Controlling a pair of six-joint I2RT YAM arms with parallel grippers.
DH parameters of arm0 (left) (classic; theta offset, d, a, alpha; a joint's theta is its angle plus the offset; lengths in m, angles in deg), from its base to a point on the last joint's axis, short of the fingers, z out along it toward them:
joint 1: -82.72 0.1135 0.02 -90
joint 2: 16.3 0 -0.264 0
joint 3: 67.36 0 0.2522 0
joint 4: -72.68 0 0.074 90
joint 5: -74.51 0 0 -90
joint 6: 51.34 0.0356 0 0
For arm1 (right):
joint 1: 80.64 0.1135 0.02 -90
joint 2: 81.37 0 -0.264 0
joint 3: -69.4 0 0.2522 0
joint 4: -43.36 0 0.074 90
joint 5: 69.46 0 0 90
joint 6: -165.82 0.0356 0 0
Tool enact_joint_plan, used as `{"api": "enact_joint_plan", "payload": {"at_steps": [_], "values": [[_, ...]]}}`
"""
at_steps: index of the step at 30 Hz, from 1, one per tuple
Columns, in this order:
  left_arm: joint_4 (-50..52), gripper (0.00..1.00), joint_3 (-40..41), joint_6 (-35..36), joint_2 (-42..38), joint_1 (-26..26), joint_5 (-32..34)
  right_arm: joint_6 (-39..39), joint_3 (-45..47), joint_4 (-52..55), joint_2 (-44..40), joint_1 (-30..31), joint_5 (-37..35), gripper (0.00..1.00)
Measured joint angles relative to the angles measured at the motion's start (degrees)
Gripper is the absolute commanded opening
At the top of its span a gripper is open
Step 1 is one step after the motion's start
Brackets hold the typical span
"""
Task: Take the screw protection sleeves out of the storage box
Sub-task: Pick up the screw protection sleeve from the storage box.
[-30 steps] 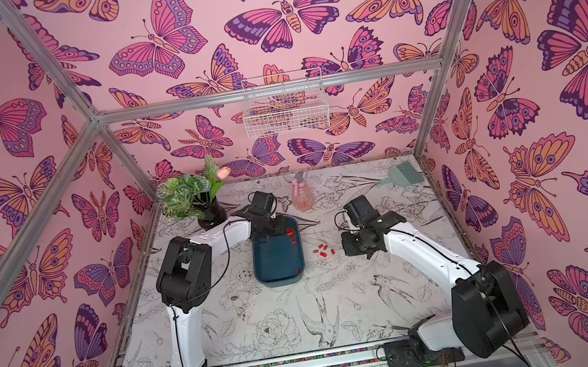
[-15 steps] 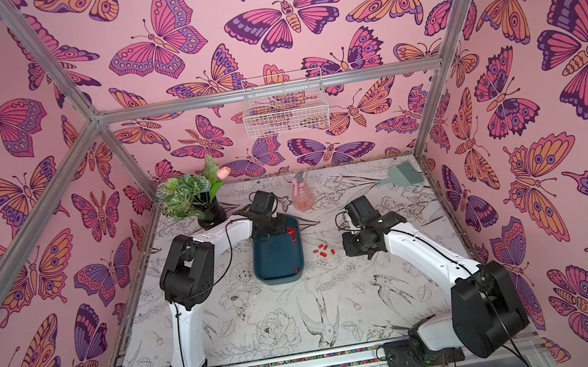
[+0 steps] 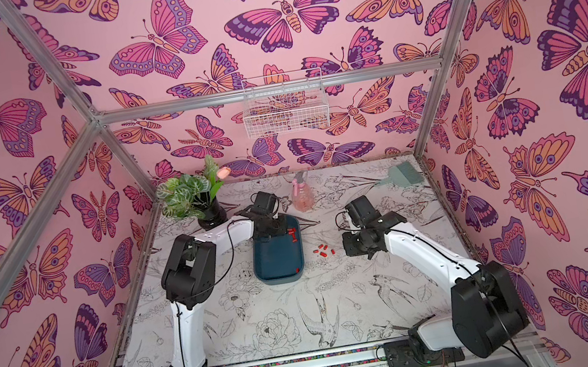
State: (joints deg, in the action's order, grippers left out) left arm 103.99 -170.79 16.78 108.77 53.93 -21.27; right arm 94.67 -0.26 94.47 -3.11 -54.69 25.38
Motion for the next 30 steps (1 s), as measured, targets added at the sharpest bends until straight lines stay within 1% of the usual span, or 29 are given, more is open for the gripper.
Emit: {"api": "enact_joint_plan", "payload": {"at_steps": [7, 8, 9, 15, 25, 30], "values": [[0.00, 0.11, 0.00, -0.04, 0.02, -0.04, 0.02, -0.76, 0.00, 0.02, 0.00, -0.11, 0.00, 0.32], [0.00, 0.10, 0.00, 0.02, 0.02, -0.04, 0.00, -0.85, 0.00, 0.04, 0.00, -0.13, 0.00, 0.32], [-0.04, 0.06, 0.00, 0.00, 0.04, -0.04, 0.00, -0.94, 0.00, 0.07, 0.00, -0.17, 0.02, 0.32], [-1.03, 0.00, 0.26, 0.04, 0.33, -0.04, 0.04, -1.03, 0.00, 0.20, 0.00, -0.50, 0.20, 0.32], [-1.20, 0.00, 0.44, 0.24, 0.09, -0.04, 0.24, -1.16, 0.00, 0.20, 0.00, -0.74, 0.44, 0.32], [-0.85, 0.00, 1.16, 0.26, -1.42, -0.15, 0.24, -1.14, 0.00, 0.20, 0.00, -0.74, 0.68, 0.32]]}}
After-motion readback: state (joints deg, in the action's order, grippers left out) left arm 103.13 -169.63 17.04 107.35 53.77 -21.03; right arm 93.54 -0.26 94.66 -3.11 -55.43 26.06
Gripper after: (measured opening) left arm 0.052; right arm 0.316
